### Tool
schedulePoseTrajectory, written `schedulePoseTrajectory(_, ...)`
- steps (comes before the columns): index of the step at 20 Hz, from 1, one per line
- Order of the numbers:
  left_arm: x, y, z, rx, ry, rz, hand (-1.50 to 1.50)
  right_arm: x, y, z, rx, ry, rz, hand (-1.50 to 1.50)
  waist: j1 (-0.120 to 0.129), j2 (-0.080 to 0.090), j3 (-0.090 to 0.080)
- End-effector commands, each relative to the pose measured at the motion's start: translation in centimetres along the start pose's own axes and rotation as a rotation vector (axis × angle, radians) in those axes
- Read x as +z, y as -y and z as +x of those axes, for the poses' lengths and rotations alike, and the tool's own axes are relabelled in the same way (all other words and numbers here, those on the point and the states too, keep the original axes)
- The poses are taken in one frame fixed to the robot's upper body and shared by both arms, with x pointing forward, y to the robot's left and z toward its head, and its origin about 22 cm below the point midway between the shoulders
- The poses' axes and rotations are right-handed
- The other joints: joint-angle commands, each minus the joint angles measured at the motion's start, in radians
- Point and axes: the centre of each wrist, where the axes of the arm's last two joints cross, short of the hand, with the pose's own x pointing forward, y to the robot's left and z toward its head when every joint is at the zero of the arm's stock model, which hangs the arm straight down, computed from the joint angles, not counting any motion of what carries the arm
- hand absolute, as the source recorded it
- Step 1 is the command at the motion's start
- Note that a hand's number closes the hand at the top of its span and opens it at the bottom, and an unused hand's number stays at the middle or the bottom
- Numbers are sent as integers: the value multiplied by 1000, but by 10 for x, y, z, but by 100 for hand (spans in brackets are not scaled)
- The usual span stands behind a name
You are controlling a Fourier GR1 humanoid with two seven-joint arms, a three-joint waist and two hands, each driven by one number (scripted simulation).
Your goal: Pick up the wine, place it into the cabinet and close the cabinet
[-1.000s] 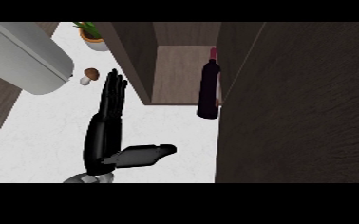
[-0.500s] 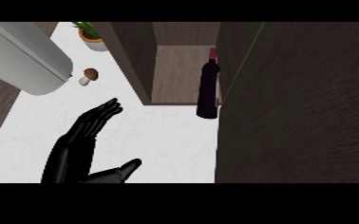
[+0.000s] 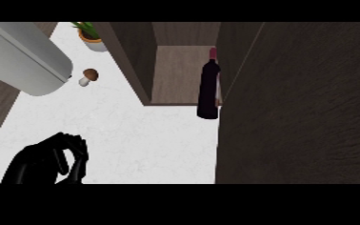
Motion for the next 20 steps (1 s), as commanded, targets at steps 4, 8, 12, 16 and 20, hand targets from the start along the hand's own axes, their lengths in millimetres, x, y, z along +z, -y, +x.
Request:
schedulePoseTrajectory(4, 18, -27, 16, 10, -10, -9, 150, -10, -22, 21, -78, 65, 140, 150, 13, 1, 0)
schedulePoseTrajectory(8, 12, -33, 16, -9, 20, -6, 150, -23, -34, 37, -109, 77, 218, 150, 20, 4, -1)
schedulePoseTrajectory(12, 22, -26, 15, 6, -1, -26, 150, -49, -35, 36, -81, 101, 279, 150, 25, 4, -1)
schedulePoseTrajectory(16, 31, -38, 9, 2, -6, -28, 150, -66, -54, 43, -100, 157, 281, 150, 14, 1, 0)
schedulePoseTrajectory(20, 12, -58, 19, 8, 18, -37, 150, -118, -62, 52, -105, 138, 311, 150, 22, 5, -2)
